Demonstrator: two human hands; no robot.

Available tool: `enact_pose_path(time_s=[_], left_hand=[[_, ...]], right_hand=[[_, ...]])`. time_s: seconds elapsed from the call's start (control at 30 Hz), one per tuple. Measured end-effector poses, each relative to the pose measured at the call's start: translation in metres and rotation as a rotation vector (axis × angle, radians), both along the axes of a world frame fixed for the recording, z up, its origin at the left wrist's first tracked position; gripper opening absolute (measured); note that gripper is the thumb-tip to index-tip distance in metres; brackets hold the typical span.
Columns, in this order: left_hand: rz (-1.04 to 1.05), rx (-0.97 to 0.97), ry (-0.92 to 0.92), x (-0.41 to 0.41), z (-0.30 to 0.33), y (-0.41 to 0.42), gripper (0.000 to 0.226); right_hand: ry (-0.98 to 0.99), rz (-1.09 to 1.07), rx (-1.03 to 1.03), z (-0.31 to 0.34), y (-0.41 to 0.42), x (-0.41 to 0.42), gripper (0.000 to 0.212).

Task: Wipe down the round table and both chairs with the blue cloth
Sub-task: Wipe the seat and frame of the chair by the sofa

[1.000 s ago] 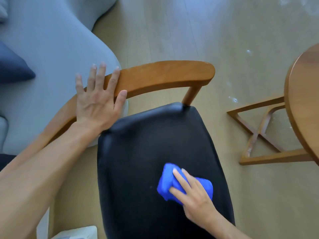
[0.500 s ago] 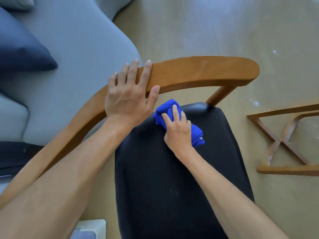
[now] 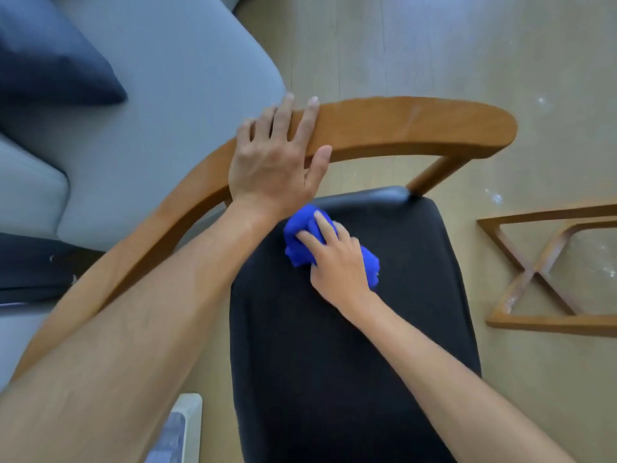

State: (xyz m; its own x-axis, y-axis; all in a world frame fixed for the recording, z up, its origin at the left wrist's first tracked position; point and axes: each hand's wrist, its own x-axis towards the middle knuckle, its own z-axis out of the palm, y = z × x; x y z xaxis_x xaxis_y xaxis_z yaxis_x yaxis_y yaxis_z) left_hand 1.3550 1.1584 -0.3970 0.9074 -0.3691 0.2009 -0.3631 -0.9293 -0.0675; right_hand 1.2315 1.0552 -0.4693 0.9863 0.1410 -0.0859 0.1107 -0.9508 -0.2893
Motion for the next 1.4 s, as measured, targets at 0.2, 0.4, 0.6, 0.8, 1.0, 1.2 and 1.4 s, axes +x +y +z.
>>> enact_pose_path(time_s=[0.2, 0.4, 0.6, 0.8, 1.0, 1.2, 1.4], left_hand=[[-0.003, -0.029, 0.035, 0.001, -0.002, 0.000, 0.065], [0.011, -0.029, 0.075, -0.004, 0.006, 0.000, 0.066], [0.015, -0.028, 0.026, -0.001, -0.001, 0.001, 0.065], [0.003, -0.035, 0.021, -0.001, -0.003, -0.001, 0.065], [0.008, -0.017, 0.058, -0.004, 0.004, -0.002, 0.064], [0.002, -0.027, 0.001, -0.001, -0.003, 0.000, 0.063], [-0.004, -0.030, 0.039, -0.001, 0.001, -0.001, 0.062]], right_hand=[[0.009, 0.085, -0.115, -0.031, 0.038, -0.045, 0.050], [0.180, 0.486, 0.086, 0.006, -0.022, -0.169, 0.052], [0.020, -0.105, -0.023, -0.002, -0.014, 0.028, 0.056], [0.022, 0.013, -0.018, -0.029, 0.034, -0.048, 0.049], [0.159, 0.421, 0.179, -0.004, -0.004, -0.145, 0.053], [0.020, -0.206, -0.031, -0.013, -0.067, 0.048, 0.057], [0.005, -0.085, -0.081, -0.018, -0.067, -0.048, 0.055]])
